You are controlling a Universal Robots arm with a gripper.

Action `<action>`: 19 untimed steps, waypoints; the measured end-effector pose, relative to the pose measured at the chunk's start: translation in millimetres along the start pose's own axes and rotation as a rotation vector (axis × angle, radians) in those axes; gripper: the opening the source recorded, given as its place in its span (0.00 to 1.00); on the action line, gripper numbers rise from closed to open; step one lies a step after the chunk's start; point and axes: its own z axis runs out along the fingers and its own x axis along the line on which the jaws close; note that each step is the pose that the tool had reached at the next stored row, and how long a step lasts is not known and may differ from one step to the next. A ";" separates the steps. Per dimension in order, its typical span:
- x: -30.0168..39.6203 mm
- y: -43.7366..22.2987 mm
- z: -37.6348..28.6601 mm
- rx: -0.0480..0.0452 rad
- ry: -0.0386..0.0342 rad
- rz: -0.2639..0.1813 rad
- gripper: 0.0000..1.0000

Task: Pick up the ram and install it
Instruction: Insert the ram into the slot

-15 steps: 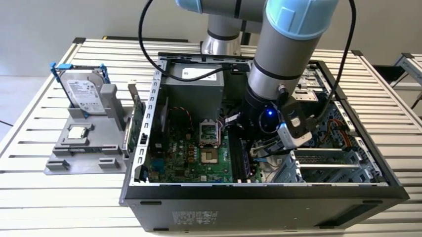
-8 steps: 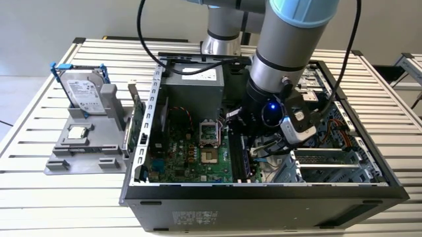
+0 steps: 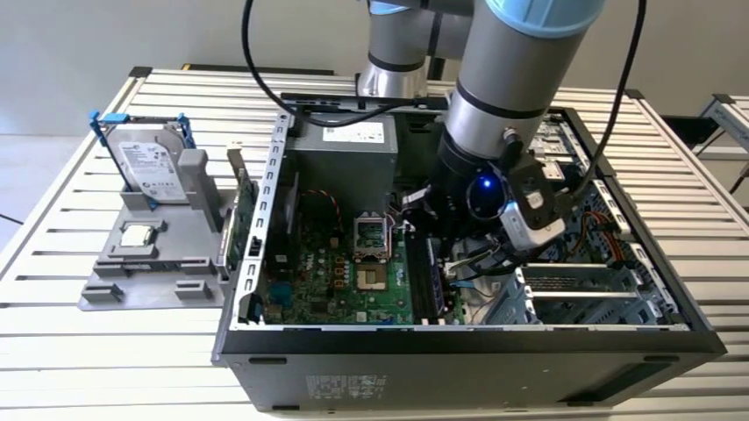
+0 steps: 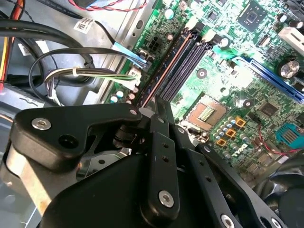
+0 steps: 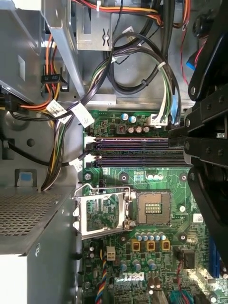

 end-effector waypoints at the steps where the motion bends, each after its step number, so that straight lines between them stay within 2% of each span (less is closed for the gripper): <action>1: 0.0 0.0 -0.3 -0.0001 0.0000 0.000 0.00; 19: 0.0 0.0 -5.8 0.0000 0.0000 0.000 0.00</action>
